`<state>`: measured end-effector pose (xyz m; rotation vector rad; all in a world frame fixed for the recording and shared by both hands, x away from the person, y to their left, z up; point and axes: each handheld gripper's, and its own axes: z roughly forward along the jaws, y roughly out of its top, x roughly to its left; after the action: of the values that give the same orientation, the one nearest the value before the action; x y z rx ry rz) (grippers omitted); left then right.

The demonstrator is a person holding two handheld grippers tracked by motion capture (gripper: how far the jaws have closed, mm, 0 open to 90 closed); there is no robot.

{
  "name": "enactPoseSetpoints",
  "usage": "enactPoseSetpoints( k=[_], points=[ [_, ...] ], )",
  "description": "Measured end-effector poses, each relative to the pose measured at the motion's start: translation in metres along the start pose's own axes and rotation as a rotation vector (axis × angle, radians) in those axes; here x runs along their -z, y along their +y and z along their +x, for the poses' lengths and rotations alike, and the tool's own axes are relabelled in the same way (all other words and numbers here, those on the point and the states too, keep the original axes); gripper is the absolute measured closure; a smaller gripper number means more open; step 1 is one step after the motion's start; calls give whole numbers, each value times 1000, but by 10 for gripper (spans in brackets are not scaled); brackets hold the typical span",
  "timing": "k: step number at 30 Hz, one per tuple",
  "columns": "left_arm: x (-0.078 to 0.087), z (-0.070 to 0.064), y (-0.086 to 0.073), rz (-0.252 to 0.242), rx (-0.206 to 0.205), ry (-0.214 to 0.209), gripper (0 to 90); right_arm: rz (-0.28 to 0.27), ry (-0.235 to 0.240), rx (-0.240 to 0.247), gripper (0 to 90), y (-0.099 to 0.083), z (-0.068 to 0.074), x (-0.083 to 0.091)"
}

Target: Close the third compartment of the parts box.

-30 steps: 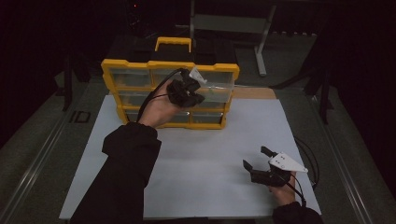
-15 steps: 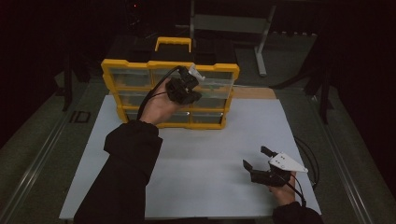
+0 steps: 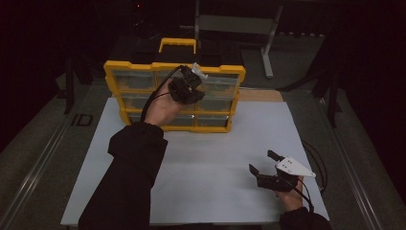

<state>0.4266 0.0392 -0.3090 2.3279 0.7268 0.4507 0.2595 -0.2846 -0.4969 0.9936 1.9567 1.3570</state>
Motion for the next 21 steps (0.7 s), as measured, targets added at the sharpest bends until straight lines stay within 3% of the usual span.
enactPoseSetpoints(
  k=[13,21],
  points=[
    [-7,5,0,11,17,12,895,-3,-2,-2,115,0,0,0],
    [-9,5,3,13,21,42,895,-1,-2,-2,115,0,-1,1]
  ],
)
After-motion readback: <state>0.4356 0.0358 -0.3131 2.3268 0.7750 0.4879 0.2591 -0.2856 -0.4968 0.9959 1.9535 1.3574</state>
